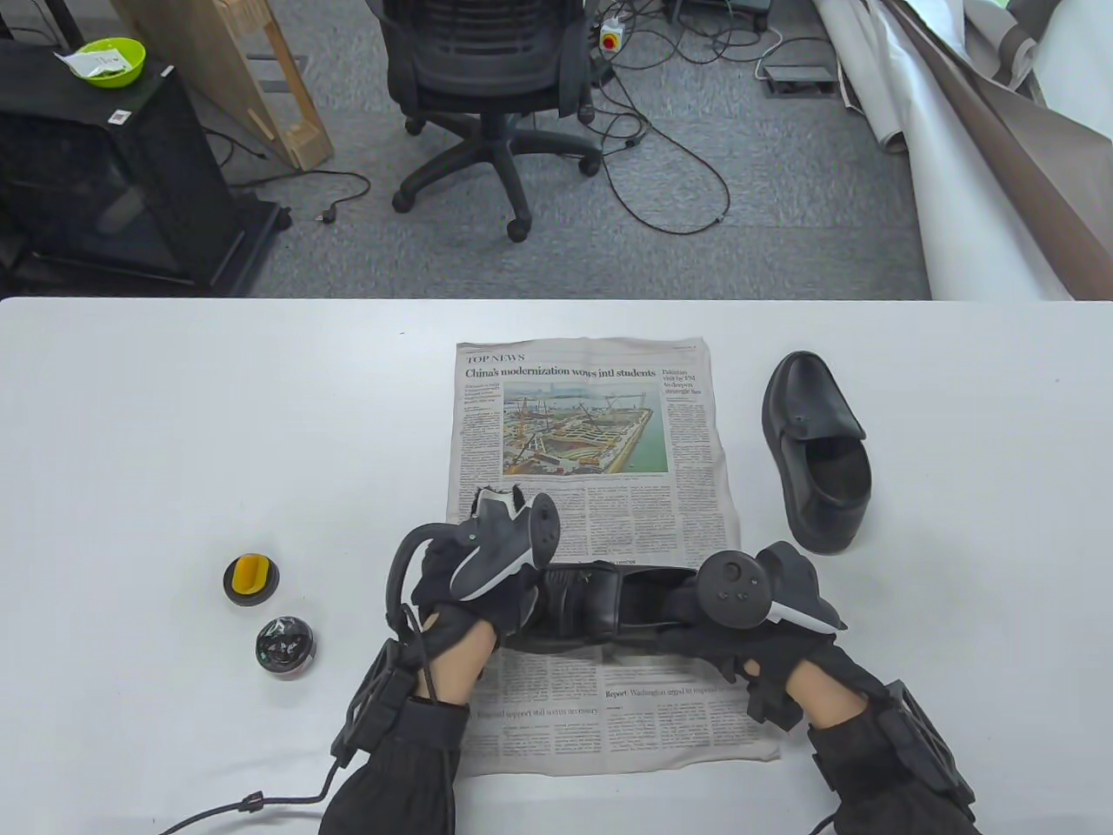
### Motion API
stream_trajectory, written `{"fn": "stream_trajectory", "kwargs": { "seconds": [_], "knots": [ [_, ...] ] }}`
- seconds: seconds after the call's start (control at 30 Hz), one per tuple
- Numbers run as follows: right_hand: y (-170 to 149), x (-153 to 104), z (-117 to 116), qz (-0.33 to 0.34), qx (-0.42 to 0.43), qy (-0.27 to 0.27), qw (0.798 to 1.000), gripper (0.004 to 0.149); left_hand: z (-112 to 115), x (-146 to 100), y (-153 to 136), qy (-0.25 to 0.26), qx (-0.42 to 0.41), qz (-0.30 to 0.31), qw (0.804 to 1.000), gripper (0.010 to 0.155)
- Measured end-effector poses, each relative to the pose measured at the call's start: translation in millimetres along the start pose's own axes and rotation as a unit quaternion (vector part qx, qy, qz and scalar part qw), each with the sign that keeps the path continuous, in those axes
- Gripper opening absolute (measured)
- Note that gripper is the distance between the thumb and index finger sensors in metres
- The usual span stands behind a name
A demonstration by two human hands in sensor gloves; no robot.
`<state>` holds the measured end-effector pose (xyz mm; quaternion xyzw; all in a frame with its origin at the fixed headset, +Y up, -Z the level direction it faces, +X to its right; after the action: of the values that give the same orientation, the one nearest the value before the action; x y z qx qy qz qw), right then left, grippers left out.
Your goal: Dip and apply built-in sponge shoe polish on shoes
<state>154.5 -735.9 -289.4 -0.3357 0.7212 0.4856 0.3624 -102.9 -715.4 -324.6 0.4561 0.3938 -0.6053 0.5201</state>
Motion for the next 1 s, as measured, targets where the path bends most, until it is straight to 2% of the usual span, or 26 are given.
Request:
{"fn": "stream_trajectory", "kwargs": {
  "seconds": [0.1, 0.2, 0.27, 0.37, 0.43, 0.53, 0.6, 0.7, 0.77, 1.0],
  "knots": [
    [0.0, 0.2, 0.0, 0.002, 0.001, 0.001, 1.0, 0.042, -0.6, 2.1, -14.1, -0.01, -0.004, -0.025, 1.0, 0.056],
    [0.2, -0.1, -0.1, 0.003, -0.001, -0.001, 1.0, 0.042, -13.3, -1.3, -9.6, 0.04, 0.036, -0.031, 0.998, 0.057],
    [0.4, -0.1, 0.0, 0.005, -0.003, -0.001, 1.0, 0.042, -21.5, -1.3, 3.3, 0.039, -0.014, 0.028, 0.999, 0.057],
    [0.0, 0.1, -0.1, 0.008, 0.0, -0.001, 1.0, 0.042, -27.9, 3.9, 31.3, -0.012, -0.116, 0.129, 0.985, 0.058],
    [0.1, 0.1, -0.1, 0.01, 0.002, -0.001, 1.0, 0.042, -30.8, 9.2, 50.4, -0.034, -0.13, 0.182, 0.974, 0.059],
    [0.0, 0.4, -0.1, 0.012, 0.003, 0.0, 1.0, 0.042, -30.4, 16.3, 69.2, -0.061, -0.153, 0.216, 0.962, 0.059],
    [0.1, 0.5, -0.2, 0.013, 0.004, 0.001, 1.0, 0.042, -25.2, 21.6, 77.3, -0.076, -0.127, 0.216, 0.965, 0.057],
    [0.1, 0.5, -0.3, 0.013, 0.003, 0.0, 1.0, 0.042, -20.8, 28.6, 75.8, -0.072, -0.095, 0.197, 0.973, 0.055],
    [0.2, 0.5, -0.3, 0.012, 0.003, -0.001, 1.0, 0.042, -17.5, 31.2, 71.7, -0.084, -0.102, 0.187, 0.973, 0.054],
    [0.4, 0.3, -0.4, 0.008, -0.001, -0.002, 1.0, 0.042, -9.7, 35.0, 41.2, -0.098, -0.042, 0.12, 0.987, 0.053]
  ]
}}
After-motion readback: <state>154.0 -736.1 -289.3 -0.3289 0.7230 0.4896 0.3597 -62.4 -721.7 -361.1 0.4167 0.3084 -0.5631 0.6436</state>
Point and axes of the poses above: the tracker on the back of each hand, its own y axis roughly to the thumb side, its own x axis roughly from the wrist to the fingertips, z = x × y, the point moved 2 cm from there along x, roughly from the wrist to the fingertips
